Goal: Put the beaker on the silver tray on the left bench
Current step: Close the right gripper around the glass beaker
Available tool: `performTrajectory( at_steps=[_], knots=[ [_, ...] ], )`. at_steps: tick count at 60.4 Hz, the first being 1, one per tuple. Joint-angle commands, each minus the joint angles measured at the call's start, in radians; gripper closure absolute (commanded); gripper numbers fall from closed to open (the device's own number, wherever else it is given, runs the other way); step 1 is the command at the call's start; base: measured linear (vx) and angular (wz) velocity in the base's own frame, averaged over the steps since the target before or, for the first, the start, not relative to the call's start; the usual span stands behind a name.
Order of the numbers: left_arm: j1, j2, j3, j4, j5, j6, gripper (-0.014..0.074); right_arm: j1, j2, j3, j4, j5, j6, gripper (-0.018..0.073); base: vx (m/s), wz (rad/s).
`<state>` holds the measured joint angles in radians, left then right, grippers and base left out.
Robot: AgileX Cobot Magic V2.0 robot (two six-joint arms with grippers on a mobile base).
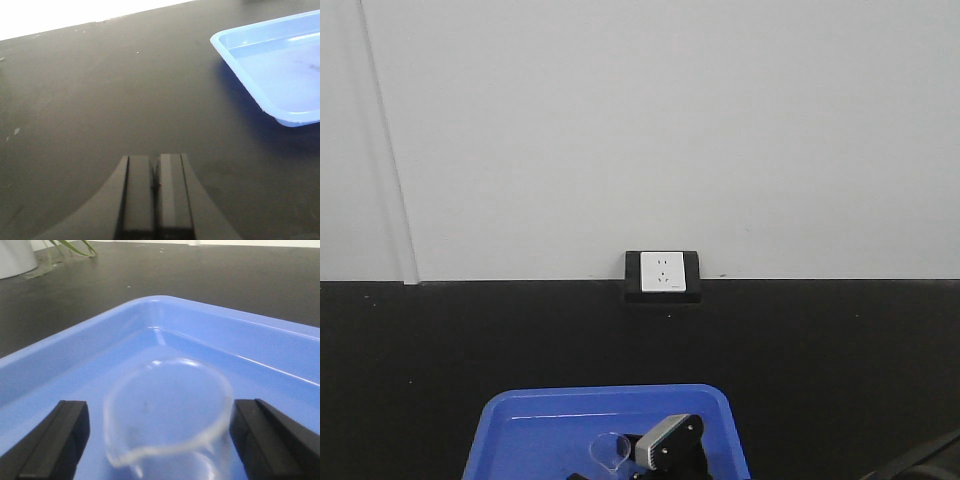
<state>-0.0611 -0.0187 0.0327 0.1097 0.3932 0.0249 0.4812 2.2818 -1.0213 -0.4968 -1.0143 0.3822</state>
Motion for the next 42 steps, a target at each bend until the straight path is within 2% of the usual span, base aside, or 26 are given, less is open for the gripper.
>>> performTrajectory(
  at_steps=[1,5,12,21,25,35,42],
  knots=[
    [-0.004,-0.007,0.020,-0.003,-0.084,-0.002,0.0595,0.017,-0.042,-0.056,0.009,-0.064,-0.011,-0.0052,0.00,0.00],
    [-0.004,-0.007,0.020,-0.003,-0.084,-0.002,0.0595,0.027,-0.041,-0.067,0.016,-0.051,-0.010,-0.0025,0.00,0.00],
    [-0.004,-0.007,0.020,-0.003,-0.084,-0.002,0.0595,0.027,-0.041,-0.067,0.045,-0.042,-0.010,0.0092,0.00,0.00],
    [-0.004,-0.007,0.020,-0.003,-0.084,-0.002,0.0595,0.024,-0.053,-0.052,0.062,-0.043,-0.010,0.0397,0.00,0.00],
    [-0.004,-0.007,0.020,-0.003,-0.084,-0.002,0.0595,0.024,-0.077,-0.034,0.060,-0.042,-0.010,0.0567,0.00,0.00],
    [-0.004,-0.007,0.020,-0.003,-0.084,-0.002,0.0595,0.024,-0.215,0.049,0.067,0.019,-0.006,0.0575,0.00,0.00],
    [-0.004,-0.007,0.020,-0.003,-0.084,-0.002,0.0595,0.024,-0.373,0.141,0.076,0.137,-0.006,0.0575,0.00,0.00]
  ],
)
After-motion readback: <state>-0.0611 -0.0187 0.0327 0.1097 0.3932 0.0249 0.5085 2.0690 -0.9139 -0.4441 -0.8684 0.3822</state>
